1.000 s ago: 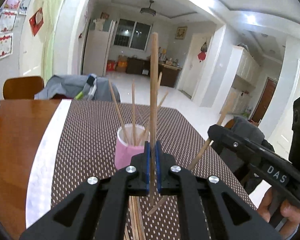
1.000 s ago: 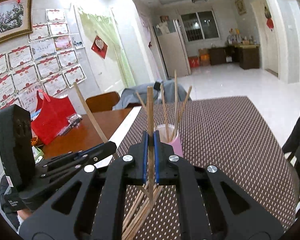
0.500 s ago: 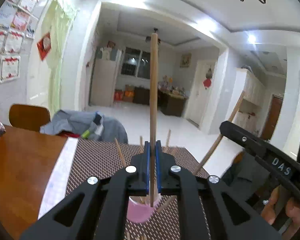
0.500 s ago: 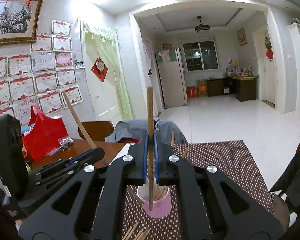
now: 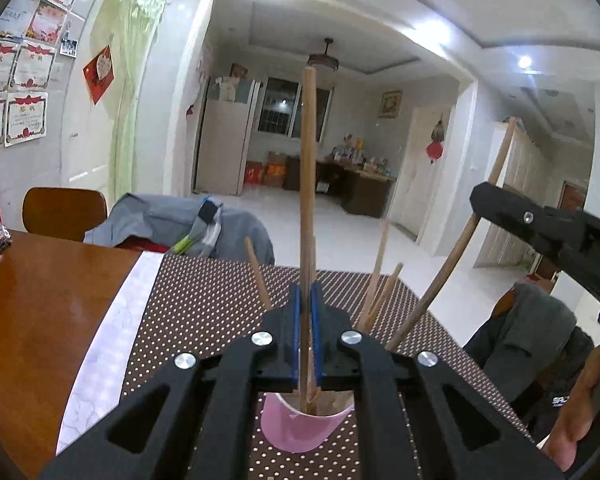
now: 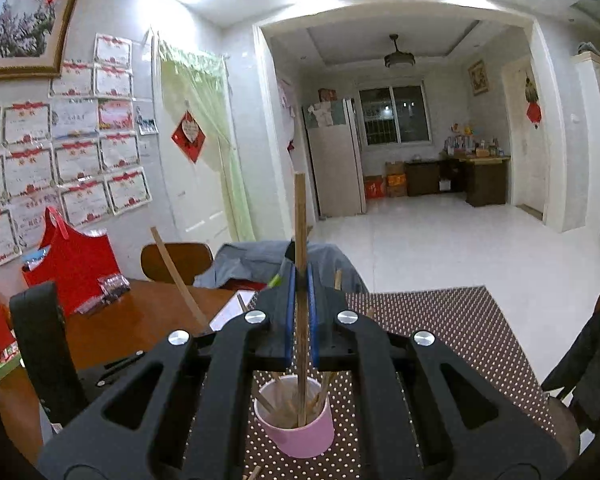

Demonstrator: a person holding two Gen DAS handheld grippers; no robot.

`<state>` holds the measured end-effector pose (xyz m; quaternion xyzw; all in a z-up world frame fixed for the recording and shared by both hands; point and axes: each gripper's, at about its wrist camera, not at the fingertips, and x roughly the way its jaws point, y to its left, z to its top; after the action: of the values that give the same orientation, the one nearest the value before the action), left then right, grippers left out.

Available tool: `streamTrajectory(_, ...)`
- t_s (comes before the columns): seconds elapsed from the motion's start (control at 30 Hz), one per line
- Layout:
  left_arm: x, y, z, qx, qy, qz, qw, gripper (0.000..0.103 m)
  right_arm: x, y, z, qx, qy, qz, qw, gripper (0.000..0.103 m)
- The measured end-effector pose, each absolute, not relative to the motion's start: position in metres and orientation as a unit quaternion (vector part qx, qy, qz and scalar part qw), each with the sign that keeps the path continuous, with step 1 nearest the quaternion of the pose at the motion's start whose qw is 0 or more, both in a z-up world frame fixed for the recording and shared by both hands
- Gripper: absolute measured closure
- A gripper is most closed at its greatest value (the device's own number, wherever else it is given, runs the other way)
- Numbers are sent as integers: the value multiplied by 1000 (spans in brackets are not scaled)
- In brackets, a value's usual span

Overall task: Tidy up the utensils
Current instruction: 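Raise both held sticks upright and lower them into the pink cup, then open the left tool while the right tool opens, releasing sticks into the cup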

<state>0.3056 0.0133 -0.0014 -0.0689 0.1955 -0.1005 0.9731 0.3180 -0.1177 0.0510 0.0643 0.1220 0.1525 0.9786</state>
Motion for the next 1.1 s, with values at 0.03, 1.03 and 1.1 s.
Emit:
streamTrajectory(0.03,307,13,-2,-66,199,-102,972,97,321,-117,47,65,128,152,978,97)
streamTrajectory(1.03,298,20,7,-34,187,-67,980,69,332,-107,16,73,162,135,975,96)
streamTrajectory(1.1,298,21,8,-35,184,-64,980,68,331,-107,16,74,162,131,975,96)
